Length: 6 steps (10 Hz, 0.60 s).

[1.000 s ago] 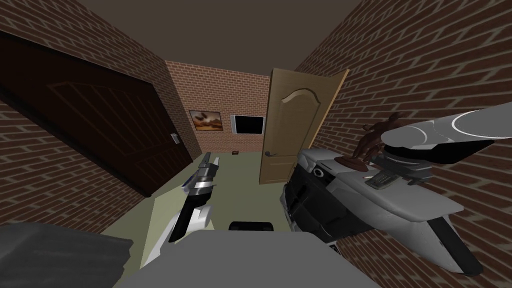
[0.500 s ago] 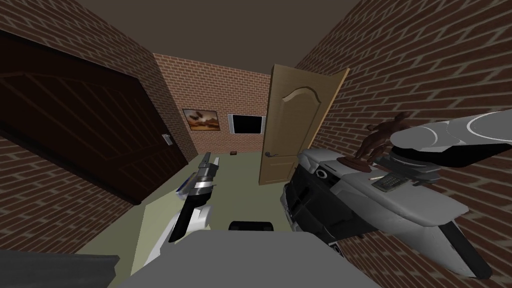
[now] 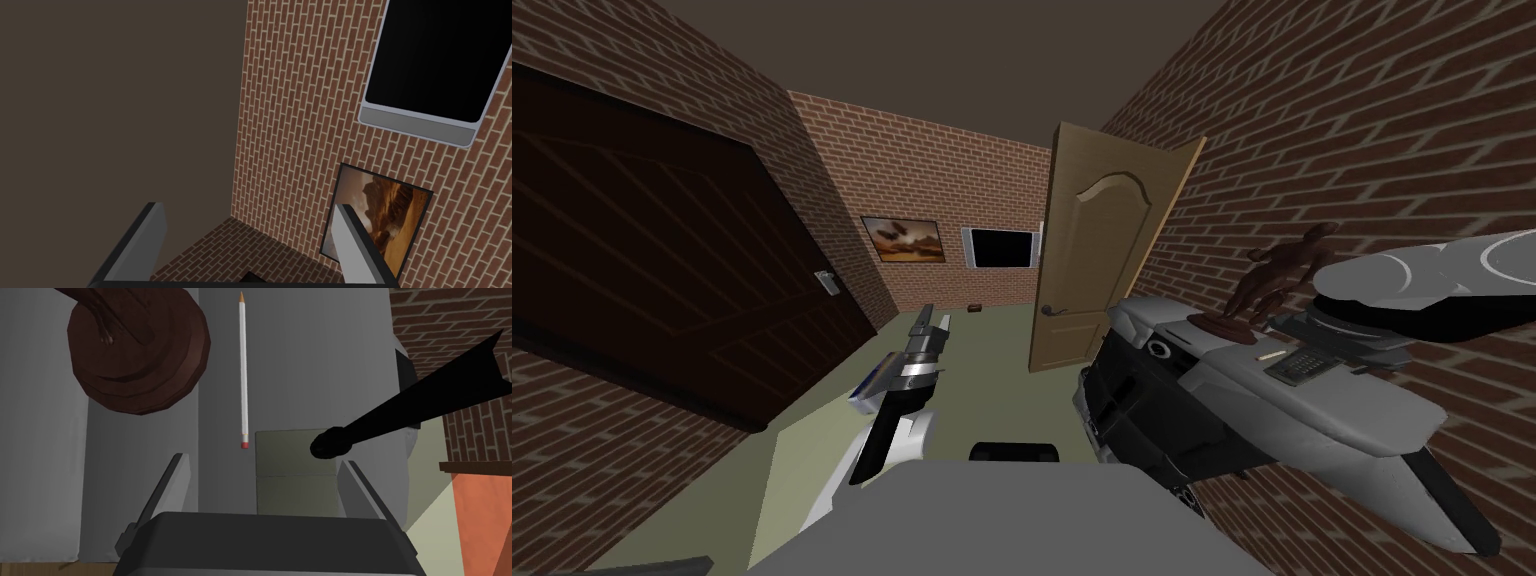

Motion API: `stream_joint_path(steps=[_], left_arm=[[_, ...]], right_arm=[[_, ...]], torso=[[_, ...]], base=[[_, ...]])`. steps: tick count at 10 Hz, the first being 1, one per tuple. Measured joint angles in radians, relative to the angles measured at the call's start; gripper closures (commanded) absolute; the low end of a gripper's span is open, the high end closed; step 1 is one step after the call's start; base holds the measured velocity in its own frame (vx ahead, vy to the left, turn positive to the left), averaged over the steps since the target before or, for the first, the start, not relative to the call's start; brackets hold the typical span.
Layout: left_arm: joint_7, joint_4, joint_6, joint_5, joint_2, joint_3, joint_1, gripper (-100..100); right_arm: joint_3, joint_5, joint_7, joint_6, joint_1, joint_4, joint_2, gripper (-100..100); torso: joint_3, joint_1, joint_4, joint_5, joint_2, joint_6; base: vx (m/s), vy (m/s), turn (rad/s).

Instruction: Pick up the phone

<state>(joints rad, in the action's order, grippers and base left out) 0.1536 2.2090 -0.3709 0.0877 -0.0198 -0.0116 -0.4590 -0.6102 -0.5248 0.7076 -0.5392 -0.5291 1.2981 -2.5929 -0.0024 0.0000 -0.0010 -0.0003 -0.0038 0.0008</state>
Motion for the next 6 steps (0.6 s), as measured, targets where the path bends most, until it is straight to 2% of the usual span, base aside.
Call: stream_joint_path(steps=[1,2,4,5,6], left_arm=[[0.000,0.000,0.000,0.000,0.000,0.000,-0.001,0],[0.000,0.000,0.000,0.000,0.000,0.000,0.000,0],[0.000,0.000,0.000,0.000,0.000,0.000,0.000,0],[0.000,0.000,0.000,0.000,0.000,0.000,0.000,0],[0.000,0.000,0.000,0.000,0.000,0.000,0.000,0]], right_arm=[[-0.018,0.026,0.027,0.026,-0.004,-0.015,0.021,-100],[-0.029,0.052,0.054,0.042,-0.005,-0.028,0.032,-100],[-0.033,0.066,0.111,0.045,-0.003,-0.036,0.036,-100],[-0.033,0.067,0.136,0.045,-0.003,-0.036,0.037,-100],[-0.044,0.096,0.162,0.057,-0.008,-0.062,0.053,-100]], torso=[[-0.001,0.003,0.000,0.000,-0.003,0.002],[-0.003,0.005,-0.001,0.001,-0.005,0.000],[0.000,-0.002,0.000,0.000,0.000,0.000],[0.001,-0.004,0.001,-0.001,0.002,0.000],[-0.001,0.001,0.000,-0.001,-0.002,0.002]], base=[[0.140,0.141,-0.206],[0.061,0.067,0.012],[-0.001,-0.007,0.027],[0.114,0.100,-0.304],[0.146,0.149,-0.218]])
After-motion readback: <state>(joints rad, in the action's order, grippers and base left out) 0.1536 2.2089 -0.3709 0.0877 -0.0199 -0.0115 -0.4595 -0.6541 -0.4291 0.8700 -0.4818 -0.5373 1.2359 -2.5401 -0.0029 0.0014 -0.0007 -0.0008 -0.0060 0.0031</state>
